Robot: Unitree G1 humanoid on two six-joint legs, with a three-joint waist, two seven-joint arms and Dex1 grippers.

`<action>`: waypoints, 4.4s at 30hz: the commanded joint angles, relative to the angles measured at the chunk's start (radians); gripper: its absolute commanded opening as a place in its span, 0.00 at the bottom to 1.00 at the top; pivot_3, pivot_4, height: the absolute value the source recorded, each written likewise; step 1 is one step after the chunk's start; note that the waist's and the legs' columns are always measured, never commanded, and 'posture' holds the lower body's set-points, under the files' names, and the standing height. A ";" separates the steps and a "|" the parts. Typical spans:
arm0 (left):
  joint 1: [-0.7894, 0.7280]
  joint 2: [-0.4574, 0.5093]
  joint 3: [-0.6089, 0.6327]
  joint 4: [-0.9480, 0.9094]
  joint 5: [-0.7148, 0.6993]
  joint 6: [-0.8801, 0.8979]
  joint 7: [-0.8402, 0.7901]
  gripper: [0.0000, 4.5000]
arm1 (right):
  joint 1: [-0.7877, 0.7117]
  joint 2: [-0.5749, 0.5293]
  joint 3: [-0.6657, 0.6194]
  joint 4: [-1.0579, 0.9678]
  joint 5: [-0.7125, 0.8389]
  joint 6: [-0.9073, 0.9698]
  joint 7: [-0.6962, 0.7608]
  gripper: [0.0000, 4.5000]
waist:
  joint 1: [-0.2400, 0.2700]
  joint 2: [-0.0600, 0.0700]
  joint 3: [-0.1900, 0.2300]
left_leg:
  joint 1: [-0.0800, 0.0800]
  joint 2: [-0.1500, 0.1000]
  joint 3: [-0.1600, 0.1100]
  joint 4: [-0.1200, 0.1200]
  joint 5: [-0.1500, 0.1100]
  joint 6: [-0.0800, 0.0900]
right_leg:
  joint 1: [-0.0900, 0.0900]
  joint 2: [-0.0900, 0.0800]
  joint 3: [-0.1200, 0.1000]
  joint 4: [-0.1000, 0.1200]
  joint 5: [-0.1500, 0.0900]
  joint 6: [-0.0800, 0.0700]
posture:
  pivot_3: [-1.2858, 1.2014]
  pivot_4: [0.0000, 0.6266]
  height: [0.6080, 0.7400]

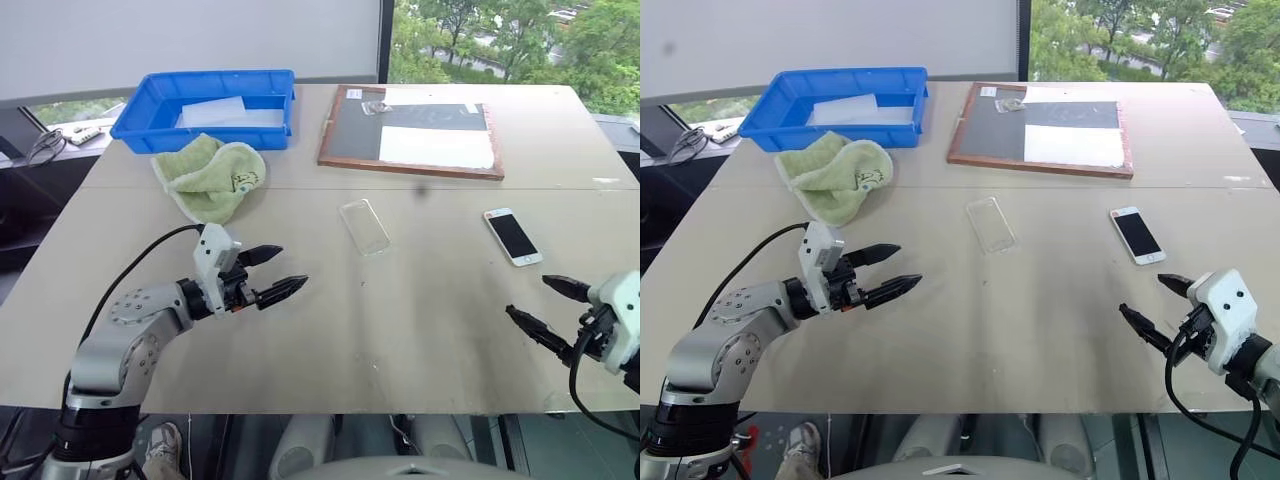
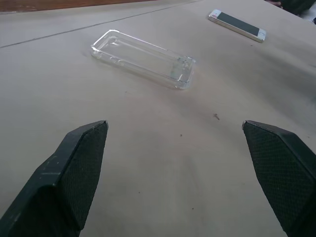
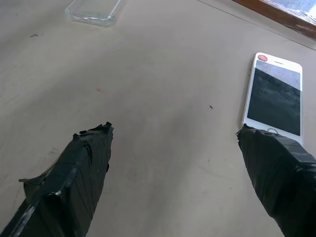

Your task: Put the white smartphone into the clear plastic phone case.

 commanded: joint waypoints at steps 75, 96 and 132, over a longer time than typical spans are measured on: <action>-0.827 -0.480 -0.508 0.915 0.687 -0.336 -0.371 0.06 | -0.291 0.135 0.349 -0.212 -0.009 0.227 -0.494 1.00 | 0.018 -0.002 0.000 | 0.000 -0.002 -0.003 0.015 -0.003 0.005 | 0.013 0.007 -0.002 -0.008 0.008 0.013 | 0.52 0.24 1.00; -0.377 -0.296 -0.226 0.042 0.179 0.068 -0.229 0.99 | -0.697 0.025 0.293 0.543 -0.177 0.337 -0.471 1.00 | -0.008 0.003 -0.001 | 0.000 -0.001 0.000 0.014 -0.004 0.006 | 0.011 0.008 0.002 -0.010 0.011 0.009 | 0.52 0.24 1.00; -0.169 -0.191 -0.200 0.079 0.121 -0.129 -0.079 1.00 | -0.776 -0.039 0.456 0.413 -0.091 0.200 0.029 0.62 | -0.016 0.003 -0.002 | 0.000 0.006 0.006 0.012 -0.004 0.006 | 0.008 0.012 0.007 -0.011 0.013 0.005 | 0.52 0.24 1.00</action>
